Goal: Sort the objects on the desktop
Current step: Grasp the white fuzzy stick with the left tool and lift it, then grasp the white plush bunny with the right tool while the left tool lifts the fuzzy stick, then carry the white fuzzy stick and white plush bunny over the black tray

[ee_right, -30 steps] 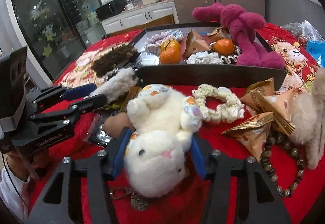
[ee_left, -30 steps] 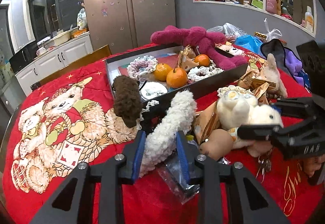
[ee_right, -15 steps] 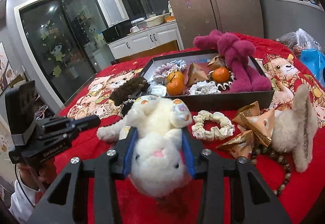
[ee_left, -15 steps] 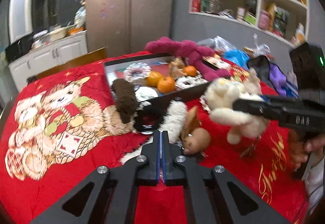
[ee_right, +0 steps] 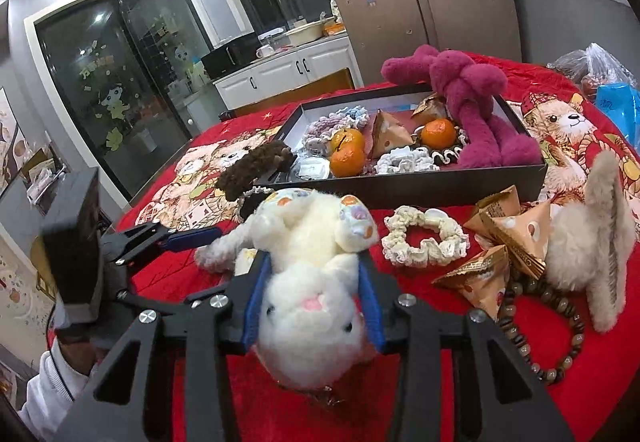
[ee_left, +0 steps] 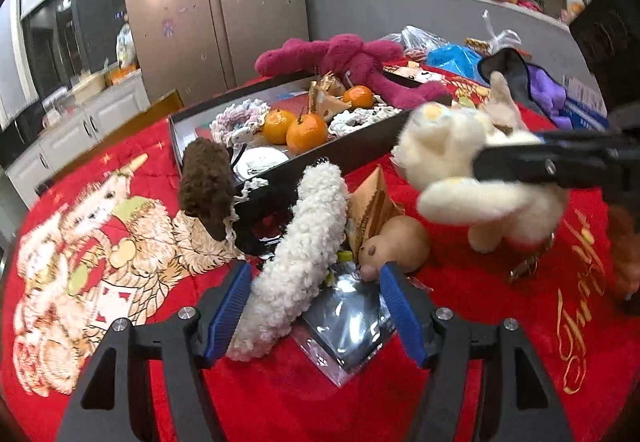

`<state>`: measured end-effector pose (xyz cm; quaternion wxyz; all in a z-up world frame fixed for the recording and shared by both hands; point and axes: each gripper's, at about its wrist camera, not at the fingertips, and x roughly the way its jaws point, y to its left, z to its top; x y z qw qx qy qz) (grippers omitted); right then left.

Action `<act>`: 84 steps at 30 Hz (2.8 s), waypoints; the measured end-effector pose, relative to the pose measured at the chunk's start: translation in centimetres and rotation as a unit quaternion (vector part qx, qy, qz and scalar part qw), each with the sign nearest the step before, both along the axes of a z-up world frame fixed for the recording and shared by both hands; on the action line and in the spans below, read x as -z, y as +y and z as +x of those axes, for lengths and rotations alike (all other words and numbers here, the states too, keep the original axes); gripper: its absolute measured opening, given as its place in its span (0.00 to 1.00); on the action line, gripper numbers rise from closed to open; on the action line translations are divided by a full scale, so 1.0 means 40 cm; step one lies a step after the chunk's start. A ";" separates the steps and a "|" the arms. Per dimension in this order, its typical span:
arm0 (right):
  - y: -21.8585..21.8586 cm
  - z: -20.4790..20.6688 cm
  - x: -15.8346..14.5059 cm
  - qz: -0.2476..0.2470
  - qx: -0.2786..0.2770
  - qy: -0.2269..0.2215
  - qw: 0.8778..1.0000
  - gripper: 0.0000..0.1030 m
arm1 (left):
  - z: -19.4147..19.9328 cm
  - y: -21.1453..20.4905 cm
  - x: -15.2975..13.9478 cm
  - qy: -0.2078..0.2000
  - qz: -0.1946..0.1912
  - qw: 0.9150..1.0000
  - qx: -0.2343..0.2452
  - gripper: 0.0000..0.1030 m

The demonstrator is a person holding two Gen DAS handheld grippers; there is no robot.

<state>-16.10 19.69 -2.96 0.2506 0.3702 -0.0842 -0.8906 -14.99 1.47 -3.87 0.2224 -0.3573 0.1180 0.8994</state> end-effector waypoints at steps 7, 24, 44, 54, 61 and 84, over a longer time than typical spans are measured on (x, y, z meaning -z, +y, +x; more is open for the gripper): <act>0.002 -0.005 0.007 -0.005 -0.002 -0.011 1.000 0.41 | -0.015 -0.041 0.000 -0.013 0.012 0.998 -0.056 0.31; 0.026 0.030 -0.042 -0.039 0.014 0.040 0.998 0.41 | 0.097 -0.091 -0.145 0.069 0.060 0.991 -0.093 0.09; 0.009 0.016 -0.016 -0.036 -0.006 0.013 0.999 0.41 | 0.042 -0.090 -0.013 -0.079 -0.031 0.991 -0.104 0.57; -0.002 0.014 -0.010 -0.030 -0.014 0.007 0.999 0.41 | 0.014 -0.140 0.029 -0.097 -0.021 0.987 -0.130 0.30; -0.001 0.013 -0.010 -0.031 -0.010 0.011 0.999 0.41 | 0.038 -0.129 -0.028 -0.038 -0.018 0.989 -0.140 0.30; 0.010 0.020 -0.032 -0.026 -0.003 0.031 0.999 0.41 | 0.078 -0.033 -0.076 0.024 0.012 0.995 -0.101 0.30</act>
